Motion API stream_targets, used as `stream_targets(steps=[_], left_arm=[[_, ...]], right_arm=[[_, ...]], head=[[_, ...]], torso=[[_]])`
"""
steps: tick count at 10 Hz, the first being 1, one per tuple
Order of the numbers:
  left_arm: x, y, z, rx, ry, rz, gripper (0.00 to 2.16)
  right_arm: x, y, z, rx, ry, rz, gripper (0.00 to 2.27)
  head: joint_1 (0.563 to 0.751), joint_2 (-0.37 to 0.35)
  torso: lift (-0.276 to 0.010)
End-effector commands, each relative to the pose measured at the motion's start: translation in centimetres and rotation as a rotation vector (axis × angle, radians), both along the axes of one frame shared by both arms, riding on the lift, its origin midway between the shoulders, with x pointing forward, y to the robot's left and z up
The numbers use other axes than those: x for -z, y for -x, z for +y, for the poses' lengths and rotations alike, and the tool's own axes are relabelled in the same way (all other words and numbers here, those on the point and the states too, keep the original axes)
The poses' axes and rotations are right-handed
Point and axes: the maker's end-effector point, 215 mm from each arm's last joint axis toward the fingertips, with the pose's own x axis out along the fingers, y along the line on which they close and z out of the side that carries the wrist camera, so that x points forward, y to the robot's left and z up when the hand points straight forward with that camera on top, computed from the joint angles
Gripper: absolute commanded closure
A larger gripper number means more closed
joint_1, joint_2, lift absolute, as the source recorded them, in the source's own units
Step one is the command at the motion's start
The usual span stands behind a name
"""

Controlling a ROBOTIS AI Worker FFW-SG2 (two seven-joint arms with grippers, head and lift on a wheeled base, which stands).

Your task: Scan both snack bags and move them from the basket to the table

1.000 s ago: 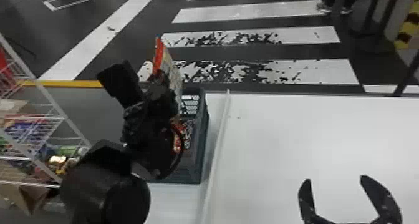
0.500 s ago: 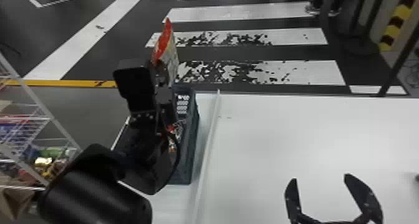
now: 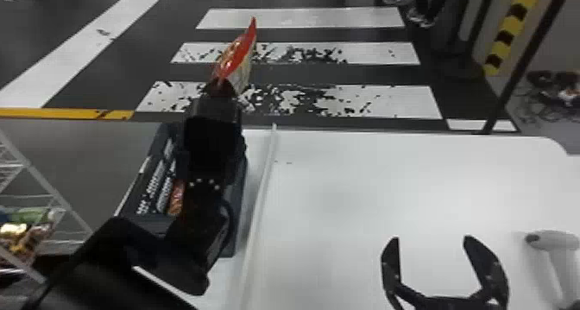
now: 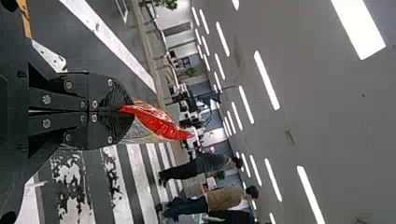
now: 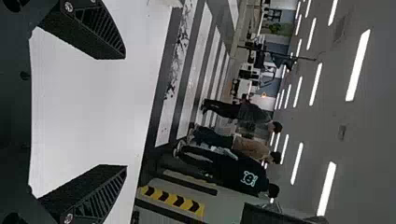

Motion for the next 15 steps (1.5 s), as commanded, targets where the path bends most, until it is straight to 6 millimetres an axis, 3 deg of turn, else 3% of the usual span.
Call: stream_targets(steps=[1,4,8,11,13,15], left_arm=[[0.4,0.2,-0.7,0.024,-0.047,0.003,1.41],[2.2,0.8,-3.4,0.110,-0.125,0.028,1.41],[4.5,2.0,-6.5,0.211,-0.247,0.037,1.41],[7.9,3.2,-10.0,0.302,-0.324,0.057,1.41],[9.8,3.3,-10.9,0.350,-0.355,0.092,1.41],[13.3,3.8,-12.7,0.408,-0.421,0.137,1.41]], right_arm=[[-0.3,-0.5,-1.8,0.043,0.015,-0.013,0.08],[-0.5,-1.1,-4.5,0.100,0.022,-0.023,0.08],[-1.0,-1.2,-4.7,0.124,0.020,-0.036,0.08],[-1.4,-1.5,-4.3,0.119,0.016,-0.043,0.08],[-1.5,-1.5,-4.6,0.133,0.017,-0.049,0.08],[-1.8,-1.7,-4.7,0.135,0.015,-0.056,0.08]], head=[[0.695,0.055],[0.695,-0.026],[0.695,-0.087],[0.695,-0.121],[0.695,-0.151],[0.695,-0.166]], torso=[[-0.098],[-0.098],[-0.098],[-0.098],[-0.098],[-0.098]])
